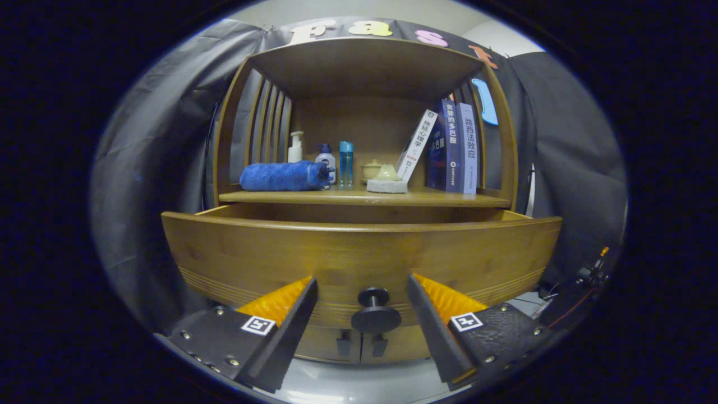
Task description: Pull open the drawer, take out the items inside it, and place them on the countertop above the cabinet.
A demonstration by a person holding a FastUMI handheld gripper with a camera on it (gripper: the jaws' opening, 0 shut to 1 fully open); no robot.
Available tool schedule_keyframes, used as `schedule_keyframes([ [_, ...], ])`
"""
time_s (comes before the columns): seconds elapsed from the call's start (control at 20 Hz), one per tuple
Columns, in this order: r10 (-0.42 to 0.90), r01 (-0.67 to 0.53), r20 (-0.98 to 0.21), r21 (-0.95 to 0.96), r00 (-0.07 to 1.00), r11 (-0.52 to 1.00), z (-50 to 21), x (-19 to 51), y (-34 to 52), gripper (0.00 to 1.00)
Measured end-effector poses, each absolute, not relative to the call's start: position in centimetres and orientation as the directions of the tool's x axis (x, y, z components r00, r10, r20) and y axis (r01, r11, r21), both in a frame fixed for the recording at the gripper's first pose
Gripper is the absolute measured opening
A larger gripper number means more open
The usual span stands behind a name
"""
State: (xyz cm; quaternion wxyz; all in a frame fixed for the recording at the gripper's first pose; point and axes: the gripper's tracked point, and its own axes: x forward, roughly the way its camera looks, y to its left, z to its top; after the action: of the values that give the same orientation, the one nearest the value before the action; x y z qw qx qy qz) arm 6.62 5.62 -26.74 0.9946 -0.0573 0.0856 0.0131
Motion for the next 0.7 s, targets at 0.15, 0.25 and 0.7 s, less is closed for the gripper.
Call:
schedule_keyframes([
  [0.15, 0.016, -0.037, -0.181, -0.113, 0.983, 0.993, -26.8, 8.0, 5.7, 0.98],
  [0.25, 0.017, -0.034, -0.186, -0.087, 0.982, 0.996, -26.8, 8.7, 5.8, 0.98],
  [0.7, 0.021, -0.026, -0.213, -0.021, 0.977, 0.999, -26.9, 12.3, 6.3, 0.98],
])
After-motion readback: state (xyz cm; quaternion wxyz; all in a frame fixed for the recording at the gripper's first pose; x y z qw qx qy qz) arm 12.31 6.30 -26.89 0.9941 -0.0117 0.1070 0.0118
